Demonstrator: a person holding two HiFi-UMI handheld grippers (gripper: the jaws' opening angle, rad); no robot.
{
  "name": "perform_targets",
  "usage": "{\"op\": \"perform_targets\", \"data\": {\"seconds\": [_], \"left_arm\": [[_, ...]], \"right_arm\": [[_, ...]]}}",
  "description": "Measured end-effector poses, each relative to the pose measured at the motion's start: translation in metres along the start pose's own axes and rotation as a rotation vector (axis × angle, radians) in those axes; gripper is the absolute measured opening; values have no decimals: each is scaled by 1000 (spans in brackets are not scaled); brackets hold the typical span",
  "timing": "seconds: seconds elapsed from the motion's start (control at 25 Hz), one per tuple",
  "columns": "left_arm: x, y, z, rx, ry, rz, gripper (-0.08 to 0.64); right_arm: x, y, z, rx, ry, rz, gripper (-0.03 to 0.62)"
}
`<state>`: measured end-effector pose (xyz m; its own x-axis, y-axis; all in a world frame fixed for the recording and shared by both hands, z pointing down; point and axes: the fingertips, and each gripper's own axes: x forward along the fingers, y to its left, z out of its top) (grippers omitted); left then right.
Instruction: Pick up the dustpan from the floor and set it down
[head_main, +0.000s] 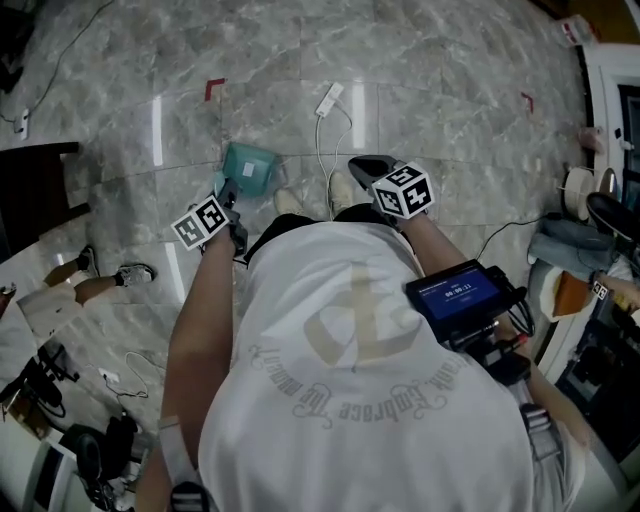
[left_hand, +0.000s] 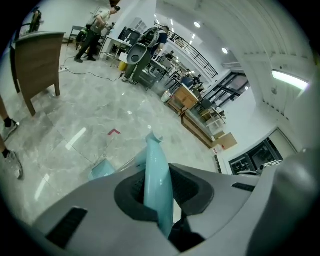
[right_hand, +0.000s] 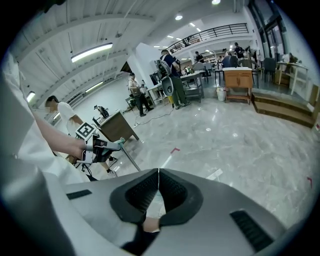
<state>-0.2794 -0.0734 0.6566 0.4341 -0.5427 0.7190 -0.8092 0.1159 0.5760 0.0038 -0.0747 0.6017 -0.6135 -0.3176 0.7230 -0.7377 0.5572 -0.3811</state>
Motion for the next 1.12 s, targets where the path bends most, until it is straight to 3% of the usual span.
{"op": "perform_targets", "data": {"seconds": [0.44, 0.76, 1.12], "left_arm": [[54, -28, 34, 92, 49, -69, 58], [72, -16, 31, -9, 38, -77, 58], [71, 12, 5, -3, 65, -15, 58]], "right_arm": [[-8, -16, -11, 45, 2, -43, 18], [-15, -28, -24, 76, 14, -73, 18], [-16, -28, -30, 58, 32, -69, 18]]}}
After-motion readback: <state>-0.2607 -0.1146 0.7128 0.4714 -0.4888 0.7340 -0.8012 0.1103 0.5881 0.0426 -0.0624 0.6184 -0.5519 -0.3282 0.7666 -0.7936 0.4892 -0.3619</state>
